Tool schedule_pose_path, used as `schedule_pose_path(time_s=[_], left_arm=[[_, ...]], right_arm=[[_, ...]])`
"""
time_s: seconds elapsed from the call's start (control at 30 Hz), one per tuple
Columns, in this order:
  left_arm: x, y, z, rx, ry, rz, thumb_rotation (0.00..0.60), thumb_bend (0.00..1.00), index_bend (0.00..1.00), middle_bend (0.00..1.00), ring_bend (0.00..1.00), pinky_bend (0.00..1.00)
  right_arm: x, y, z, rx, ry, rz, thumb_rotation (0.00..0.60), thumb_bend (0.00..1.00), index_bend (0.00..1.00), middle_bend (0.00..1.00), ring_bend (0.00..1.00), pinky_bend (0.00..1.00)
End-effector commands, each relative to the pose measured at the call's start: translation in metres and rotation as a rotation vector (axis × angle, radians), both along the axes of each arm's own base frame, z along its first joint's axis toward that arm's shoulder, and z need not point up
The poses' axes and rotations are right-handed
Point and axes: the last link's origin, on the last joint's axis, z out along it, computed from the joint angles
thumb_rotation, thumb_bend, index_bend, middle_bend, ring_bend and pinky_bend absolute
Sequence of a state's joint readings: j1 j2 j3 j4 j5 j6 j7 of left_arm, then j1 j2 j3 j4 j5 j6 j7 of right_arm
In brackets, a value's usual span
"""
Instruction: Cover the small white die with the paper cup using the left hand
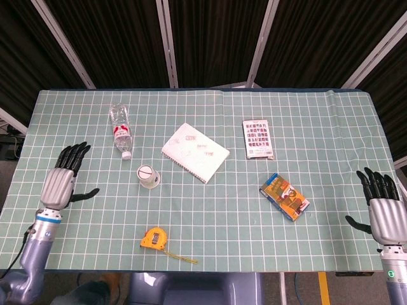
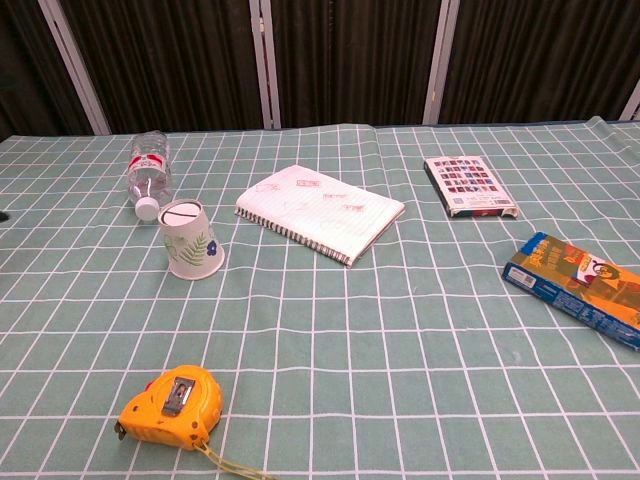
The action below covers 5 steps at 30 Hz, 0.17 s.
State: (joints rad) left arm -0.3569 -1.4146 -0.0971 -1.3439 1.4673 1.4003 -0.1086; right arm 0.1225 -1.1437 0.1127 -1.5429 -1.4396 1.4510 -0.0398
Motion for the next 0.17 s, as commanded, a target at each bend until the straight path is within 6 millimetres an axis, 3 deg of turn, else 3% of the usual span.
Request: schedule_pose_path(time_s=[0.03,0.17], left_arm=[[-0.0261,-0.0453,0.0281,0.018,0.147,0.135,0.600,0.00,0.00,0.00,0.00,0.00],[-0.0296,-0.0497,0.0326,0.021,0.136,0.158,0.600,0.00,0.00,0.00,0.00,0.00]], right_arm=[[0.0013,0.0000,-0.0001,0.003,-0.003,0.006,0.600,0.00,0.00,0.00,0.00,0.00],[0.0017,-0.0005,0.0001,0.005,-0.005,0.007,0.600,0.00,0.00,0.00,0.00,0.00]])
